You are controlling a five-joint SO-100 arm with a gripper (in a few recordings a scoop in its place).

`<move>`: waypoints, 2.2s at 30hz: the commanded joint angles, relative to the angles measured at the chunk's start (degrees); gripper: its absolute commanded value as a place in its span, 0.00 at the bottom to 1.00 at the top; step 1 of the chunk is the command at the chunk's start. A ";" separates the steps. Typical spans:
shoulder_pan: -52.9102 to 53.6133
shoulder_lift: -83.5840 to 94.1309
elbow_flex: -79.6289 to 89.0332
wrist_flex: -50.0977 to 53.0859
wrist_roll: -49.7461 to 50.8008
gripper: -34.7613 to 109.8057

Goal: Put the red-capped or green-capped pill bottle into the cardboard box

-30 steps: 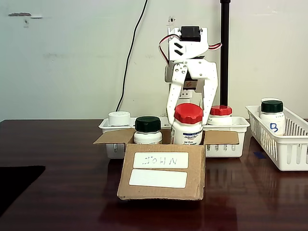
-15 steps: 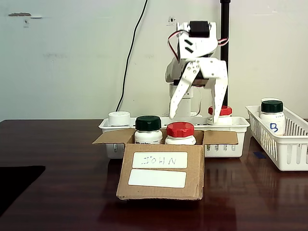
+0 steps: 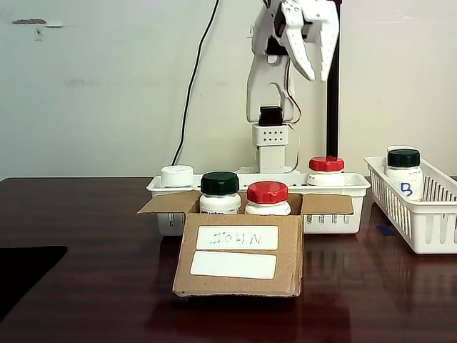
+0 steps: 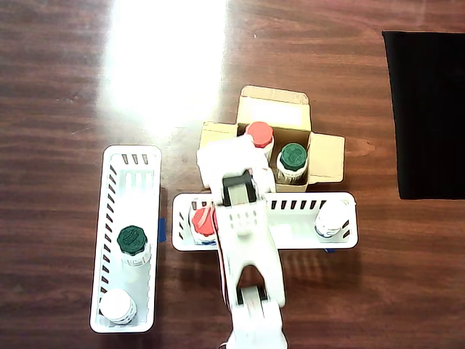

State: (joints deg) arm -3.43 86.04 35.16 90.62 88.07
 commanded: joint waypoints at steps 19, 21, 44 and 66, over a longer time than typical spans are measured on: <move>-4.04 74.09 96.24 -27.07 8.00 0.27; -3.96 77.52 100.72 -28.65 8.00 0.27; -4.31 110.74 123.13 -18.19 7.91 0.27; -12.39 110.74 134.47 -25.14 -11.78 0.28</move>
State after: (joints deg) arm -13.36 191.95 169.63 65.57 81.65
